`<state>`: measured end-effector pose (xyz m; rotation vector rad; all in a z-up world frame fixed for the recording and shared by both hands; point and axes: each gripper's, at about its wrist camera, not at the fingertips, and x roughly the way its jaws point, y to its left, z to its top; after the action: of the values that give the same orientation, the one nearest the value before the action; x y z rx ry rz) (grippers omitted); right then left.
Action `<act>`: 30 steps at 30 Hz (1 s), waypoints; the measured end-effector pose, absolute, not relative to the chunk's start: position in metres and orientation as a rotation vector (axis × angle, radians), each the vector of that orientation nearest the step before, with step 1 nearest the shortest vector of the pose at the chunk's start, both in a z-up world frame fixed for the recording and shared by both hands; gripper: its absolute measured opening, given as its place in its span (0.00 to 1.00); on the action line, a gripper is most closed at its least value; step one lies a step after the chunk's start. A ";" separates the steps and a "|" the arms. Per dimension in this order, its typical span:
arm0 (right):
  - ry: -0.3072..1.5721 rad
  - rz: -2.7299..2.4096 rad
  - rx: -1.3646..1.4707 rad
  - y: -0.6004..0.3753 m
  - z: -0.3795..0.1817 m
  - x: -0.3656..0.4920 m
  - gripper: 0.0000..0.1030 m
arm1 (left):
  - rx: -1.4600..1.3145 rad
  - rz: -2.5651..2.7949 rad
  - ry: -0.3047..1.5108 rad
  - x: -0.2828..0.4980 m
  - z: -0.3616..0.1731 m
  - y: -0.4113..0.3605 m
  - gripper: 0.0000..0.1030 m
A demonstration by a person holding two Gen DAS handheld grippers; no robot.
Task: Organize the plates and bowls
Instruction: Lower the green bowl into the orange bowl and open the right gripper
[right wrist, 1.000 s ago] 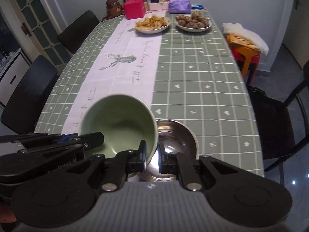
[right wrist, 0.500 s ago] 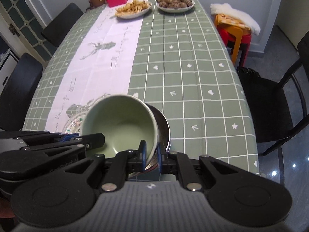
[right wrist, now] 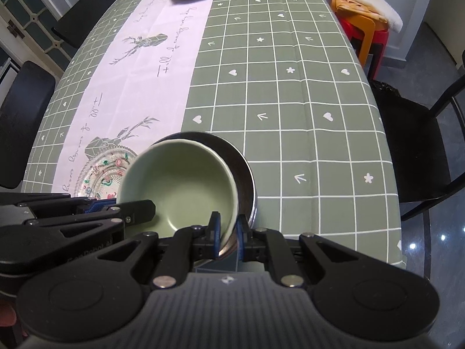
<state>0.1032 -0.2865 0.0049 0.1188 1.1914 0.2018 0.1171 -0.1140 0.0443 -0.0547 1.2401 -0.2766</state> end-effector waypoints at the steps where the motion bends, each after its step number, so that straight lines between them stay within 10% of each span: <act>1: 1.197 0.205 0.121 -0.286 0.004 0.105 0.09 | -0.055 -0.278 1.241 0.119 0.044 -0.113 0.11; 30: 1.253 0.184 0.109 -0.277 -0.011 0.122 0.13 | -0.071 -0.335 1.301 0.132 0.027 -0.104 0.14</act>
<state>0.1217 -0.2772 -0.0108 0.1095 1.2532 0.1843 0.1318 -0.1045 0.0269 -0.0711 1.3006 -0.3346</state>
